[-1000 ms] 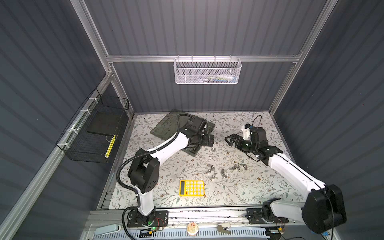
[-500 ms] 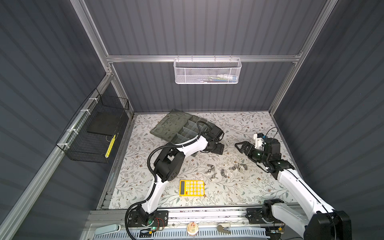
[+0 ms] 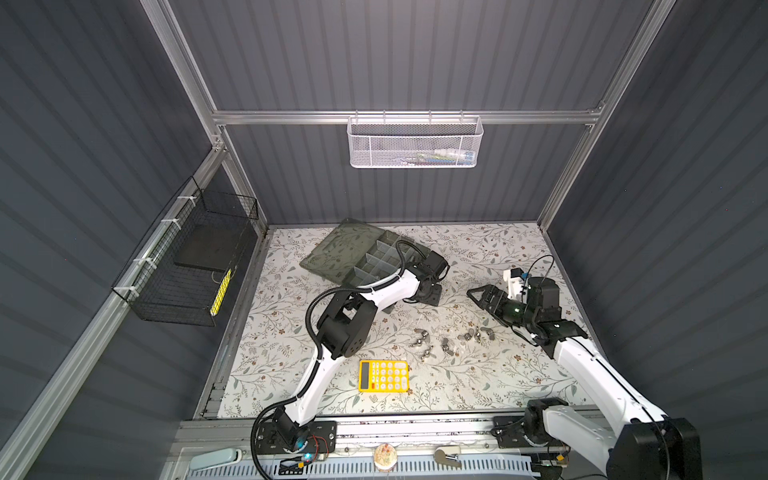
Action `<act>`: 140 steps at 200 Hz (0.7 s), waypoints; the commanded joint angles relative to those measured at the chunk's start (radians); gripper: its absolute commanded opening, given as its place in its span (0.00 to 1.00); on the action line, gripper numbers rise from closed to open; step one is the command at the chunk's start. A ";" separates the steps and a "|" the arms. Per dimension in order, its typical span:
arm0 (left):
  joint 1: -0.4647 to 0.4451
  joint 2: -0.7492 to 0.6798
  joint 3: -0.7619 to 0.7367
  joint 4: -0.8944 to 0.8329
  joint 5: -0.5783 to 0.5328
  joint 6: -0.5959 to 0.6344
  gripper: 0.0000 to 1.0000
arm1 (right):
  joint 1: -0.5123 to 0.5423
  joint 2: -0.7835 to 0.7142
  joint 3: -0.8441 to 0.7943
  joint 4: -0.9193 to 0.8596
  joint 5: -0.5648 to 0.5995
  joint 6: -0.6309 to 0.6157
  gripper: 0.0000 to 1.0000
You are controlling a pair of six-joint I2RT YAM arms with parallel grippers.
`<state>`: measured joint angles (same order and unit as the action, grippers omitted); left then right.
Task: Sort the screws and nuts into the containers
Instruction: 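Close the left gripper on the dark nut beside the organizer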
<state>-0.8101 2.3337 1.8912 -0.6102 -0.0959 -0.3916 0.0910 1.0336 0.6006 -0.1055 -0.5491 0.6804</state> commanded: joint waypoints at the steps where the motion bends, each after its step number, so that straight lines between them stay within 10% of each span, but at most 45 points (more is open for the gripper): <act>1: -0.001 0.033 0.016 -0.065 -0.006 0.018 0.57 | -0.007 0.003 0.030 -0.024 -0.015 -0.015 0.99; 140: -0.004 0.015 -0.023 -0.068 0.016 0.033 0.27 | -0.010 0.035 0.033 0.006 -0.019 0.018 0.99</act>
<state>-0.8101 2.3344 1.8904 -0.6323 -0.1055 -0.3653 0.0856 1.0576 0.6170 -0.1249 -0.5545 0.6807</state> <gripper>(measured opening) 0.297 0.993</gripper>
